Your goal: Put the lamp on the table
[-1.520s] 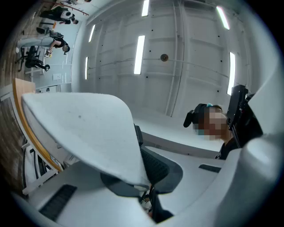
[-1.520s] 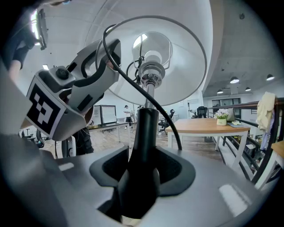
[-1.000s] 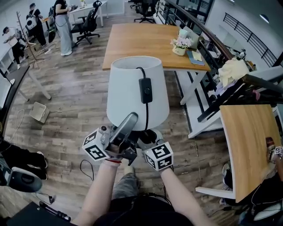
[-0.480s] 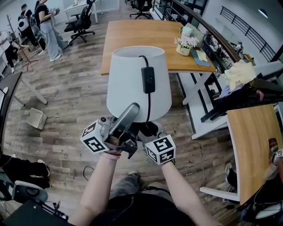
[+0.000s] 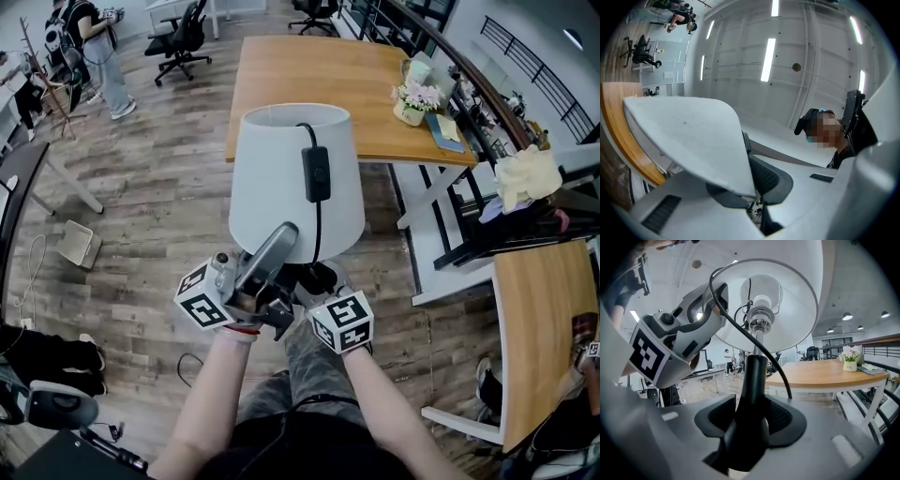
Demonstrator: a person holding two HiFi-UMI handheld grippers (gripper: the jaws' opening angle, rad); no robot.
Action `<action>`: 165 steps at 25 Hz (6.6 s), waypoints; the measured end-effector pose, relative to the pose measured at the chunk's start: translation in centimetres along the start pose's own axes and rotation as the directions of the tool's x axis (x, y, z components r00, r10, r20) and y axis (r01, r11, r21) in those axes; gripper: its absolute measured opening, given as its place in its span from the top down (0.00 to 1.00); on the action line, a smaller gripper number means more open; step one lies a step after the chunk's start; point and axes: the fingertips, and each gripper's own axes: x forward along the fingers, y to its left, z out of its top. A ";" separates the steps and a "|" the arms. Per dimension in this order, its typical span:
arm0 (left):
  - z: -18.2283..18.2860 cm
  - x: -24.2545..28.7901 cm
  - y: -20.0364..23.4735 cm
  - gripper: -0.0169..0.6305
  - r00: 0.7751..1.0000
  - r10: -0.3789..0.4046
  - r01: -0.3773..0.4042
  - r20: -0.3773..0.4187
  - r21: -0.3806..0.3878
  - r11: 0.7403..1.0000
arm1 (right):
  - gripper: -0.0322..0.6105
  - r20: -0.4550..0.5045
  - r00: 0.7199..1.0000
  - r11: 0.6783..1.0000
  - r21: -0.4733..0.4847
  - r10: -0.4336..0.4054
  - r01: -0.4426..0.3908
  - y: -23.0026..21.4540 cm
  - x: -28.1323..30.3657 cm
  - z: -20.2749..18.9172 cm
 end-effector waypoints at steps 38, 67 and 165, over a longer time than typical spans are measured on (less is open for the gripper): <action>10.4 9.6 24.3 0.97 0.996 0.056 -0.058 0.066 0.036 0.998 | 0.65 -0.017 0.997 0.997 -0.019 0.077 -0.078 -18.9 18.9 7.3; 20.8 16.2 47.2 0.97 1.000 0.031 -0.030 0.003 -0.083 0.996 | 0.66 -0.023 0.999 0.999 0.016 -0.030 0.030 -34.5 38.0 12.9; 15.4 14.3 48.6 0.92 0.989 -0.018 0.009 -0.144 -0.068 0.998 | 0.94 0.037 0.975 0.975 -0.007 -0.221 0.221 -37.1 37.1 14.8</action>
